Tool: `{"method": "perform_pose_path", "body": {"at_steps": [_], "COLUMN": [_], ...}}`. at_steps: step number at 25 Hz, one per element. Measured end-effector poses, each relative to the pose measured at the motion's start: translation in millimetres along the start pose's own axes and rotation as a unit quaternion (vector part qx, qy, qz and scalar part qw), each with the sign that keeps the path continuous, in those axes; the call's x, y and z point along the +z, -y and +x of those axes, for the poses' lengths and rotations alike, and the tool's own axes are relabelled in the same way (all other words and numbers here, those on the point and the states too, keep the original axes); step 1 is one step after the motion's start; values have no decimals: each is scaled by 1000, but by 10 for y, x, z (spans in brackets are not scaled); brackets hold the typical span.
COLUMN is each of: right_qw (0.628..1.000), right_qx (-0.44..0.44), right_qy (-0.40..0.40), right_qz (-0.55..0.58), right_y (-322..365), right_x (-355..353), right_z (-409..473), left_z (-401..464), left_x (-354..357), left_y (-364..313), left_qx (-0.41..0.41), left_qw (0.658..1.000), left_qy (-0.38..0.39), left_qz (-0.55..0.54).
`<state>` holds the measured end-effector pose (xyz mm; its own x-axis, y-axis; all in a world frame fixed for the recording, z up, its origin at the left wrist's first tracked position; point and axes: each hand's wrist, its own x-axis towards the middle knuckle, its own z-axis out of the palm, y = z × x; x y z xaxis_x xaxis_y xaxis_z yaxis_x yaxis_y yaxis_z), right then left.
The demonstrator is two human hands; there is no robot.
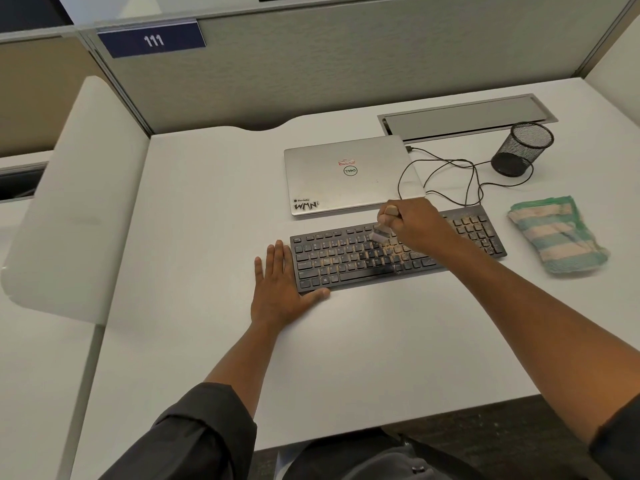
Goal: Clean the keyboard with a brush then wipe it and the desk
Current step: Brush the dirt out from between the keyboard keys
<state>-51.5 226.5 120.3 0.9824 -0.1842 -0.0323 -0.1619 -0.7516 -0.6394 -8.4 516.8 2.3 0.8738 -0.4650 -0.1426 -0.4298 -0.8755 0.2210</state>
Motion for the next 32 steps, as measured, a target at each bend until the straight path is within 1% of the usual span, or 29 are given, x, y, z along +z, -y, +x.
{"method": "perform_pose_path", "body": {"at_steps": [4, 7, 11, 12, 16, 19, 22, 24, 28, 32], "right_qw": [999, 999, 995, 995, 996, 995, 990, 989, 991, 993], "right_qx": [-6, -5, 10, 18, 46, 57, 76, 91, 83, 77], "right_qy": [-30, -28, -35, -40, -70, -63, -49, -53, -90, -64], "right_qz": [-12, -30, -92, -94, -41, -60, -105, -107, -50, -67], "right_y": [-43, -62, -40, -41, -3, -1, -21, -12, 49, 35], "right_x": [-7, 35, 1, -14, -14, 27, 46, 32, 17, 51], "right_z": [-7, -14, -88, -104, -162, -181, -195, -225, -208, -156], "left_z": [4, 5, 8, 5, 1, 16, 15, 12, 13, 17], "left_x": [-8, -8, -12, -8, -6, -18, -21, -21, -26, -23], "left_y": [-5, 1, 12, 14, 21, 20, 32, 36, 33, 14], "left_qx": [-1, 1, 4, 5, 6, 7, 11, 12, 11, 5], "left_qw": [1000, 1000, 1000, 1000, 1000, 1000, 1000, 1000, 1000, 1000], "left_qy": [1, 5, 7, 7, 3, 9, 13, 11, 13, 12], "left_qz": [0, -2, 0, -1, -12, -13, -12, -9, -7, -10]}}
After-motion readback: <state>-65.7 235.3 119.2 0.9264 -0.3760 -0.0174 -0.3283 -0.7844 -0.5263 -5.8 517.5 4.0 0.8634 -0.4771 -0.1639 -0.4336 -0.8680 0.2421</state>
